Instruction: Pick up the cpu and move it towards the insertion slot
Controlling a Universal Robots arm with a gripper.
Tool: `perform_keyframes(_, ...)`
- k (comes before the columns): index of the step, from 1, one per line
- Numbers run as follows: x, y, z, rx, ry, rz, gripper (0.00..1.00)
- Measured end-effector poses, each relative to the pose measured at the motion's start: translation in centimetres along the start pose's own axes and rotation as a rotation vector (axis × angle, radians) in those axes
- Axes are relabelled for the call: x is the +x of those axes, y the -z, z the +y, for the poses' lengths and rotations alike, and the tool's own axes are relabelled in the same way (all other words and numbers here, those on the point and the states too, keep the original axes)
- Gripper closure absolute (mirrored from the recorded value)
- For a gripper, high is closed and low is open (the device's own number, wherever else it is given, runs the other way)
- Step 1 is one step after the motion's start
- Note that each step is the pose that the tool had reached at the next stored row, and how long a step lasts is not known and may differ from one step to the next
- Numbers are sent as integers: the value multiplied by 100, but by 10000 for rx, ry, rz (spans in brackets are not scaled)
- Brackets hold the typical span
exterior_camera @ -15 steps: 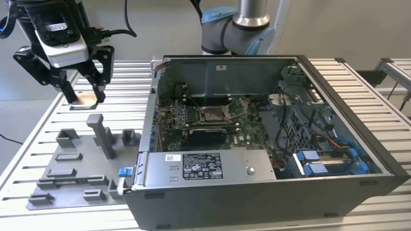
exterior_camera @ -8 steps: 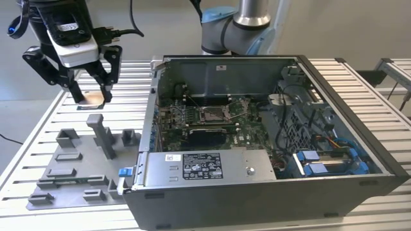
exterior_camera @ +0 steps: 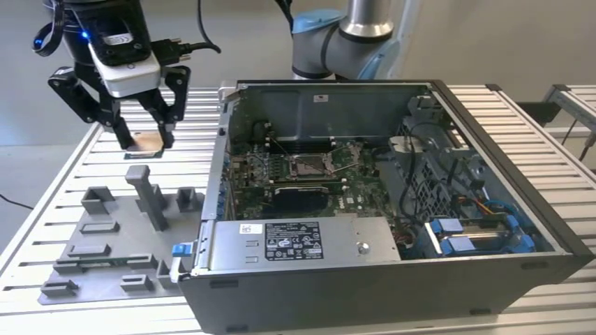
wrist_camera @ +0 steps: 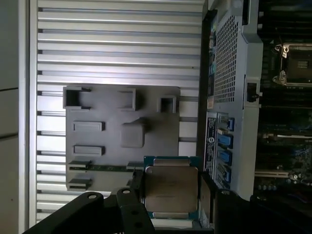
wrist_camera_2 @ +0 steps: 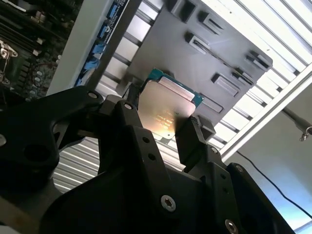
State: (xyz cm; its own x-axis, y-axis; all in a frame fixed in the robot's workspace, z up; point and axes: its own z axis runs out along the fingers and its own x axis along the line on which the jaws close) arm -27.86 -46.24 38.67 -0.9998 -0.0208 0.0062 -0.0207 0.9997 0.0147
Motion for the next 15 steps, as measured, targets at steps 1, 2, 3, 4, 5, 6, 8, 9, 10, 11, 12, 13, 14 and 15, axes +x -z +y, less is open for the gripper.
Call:
perform_keyframes(1, -18, 0, 0, 0, 0, 0, 100)
perform_keyframes(2, -37, 1, -1, 1, 0, 1, 100)
perform_keyframes(3, -56, 1, -1, 1, 0, 1, 100)
perform_keyframes(4, -77, 1, -2, 0, 0, 0, 100)
perform_keyframes(5, -98, 1, -2, 1, 0, 0, 100)
perform_keyframes(6, -121, 1, -3, 0, 1, 0, 100)
perform_keyframes(8, -167, 1, -3, 0, 0, 0, 100)
perform_keyframes(9, -191, 1, -4, 0, 0, 1, 100)
perform_keyframes(10, -216, 2, -4, 0, 0, 0, 100)
perform_keyframes(11, -238, 2, -5, 0, 0, 0, 100)
perform_keyframes(12, -257, 1, -5, 0, 0, 0, 100)
perform_keyframes(13, -276, 2, -6, 0, 0, 1, 100)
perform_keyframes(14, -293, 2, -6, 1, 0, 0, 100)
perform_keyframes(15, -310, 2, -6, 0, 0, 0, 100)
